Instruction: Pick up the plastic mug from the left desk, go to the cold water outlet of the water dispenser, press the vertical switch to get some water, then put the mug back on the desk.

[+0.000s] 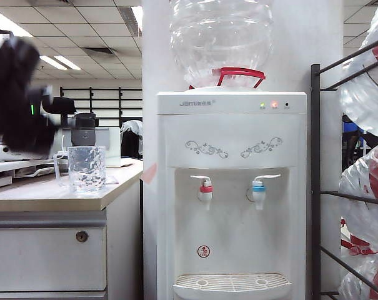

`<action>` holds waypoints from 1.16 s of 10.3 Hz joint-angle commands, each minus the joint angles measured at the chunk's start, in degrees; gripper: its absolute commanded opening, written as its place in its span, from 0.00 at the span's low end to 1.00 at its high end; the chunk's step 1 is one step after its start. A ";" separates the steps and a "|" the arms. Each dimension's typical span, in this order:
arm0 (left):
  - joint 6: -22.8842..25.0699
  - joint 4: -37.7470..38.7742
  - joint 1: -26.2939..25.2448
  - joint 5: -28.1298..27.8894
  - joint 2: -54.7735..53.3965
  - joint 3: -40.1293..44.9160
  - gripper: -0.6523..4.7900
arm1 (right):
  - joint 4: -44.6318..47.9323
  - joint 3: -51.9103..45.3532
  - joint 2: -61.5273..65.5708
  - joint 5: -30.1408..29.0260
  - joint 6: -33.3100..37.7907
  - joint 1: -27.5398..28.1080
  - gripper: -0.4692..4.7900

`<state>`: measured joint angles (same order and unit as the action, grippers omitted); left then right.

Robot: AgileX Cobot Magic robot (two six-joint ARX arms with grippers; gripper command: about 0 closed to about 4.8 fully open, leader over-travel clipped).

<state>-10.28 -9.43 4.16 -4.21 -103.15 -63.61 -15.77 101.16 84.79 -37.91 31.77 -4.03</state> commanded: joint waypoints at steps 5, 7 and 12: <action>1.29 7.69 0.81 5.77 47.25 8.83 0.11 | -20.65 -0.79 -12.07 27.32 -24.39 -7.43 0.08; -0.35 13.84 0.81 3.72 69.66 23.34 0.11 | -8.09 -20.11 -23.85 29.00 -24.52 -10.67 0.08; -5.16 25.94 0.81 4.50 103.01 46.64 0.11 | 11.30 -66.77 -54.31 31.71 -27.12 -10.60 0.08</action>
<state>-13.85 16.03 4.93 0.01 -0.16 -16.67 -7.60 36.18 32.12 -8.29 5.02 -14.59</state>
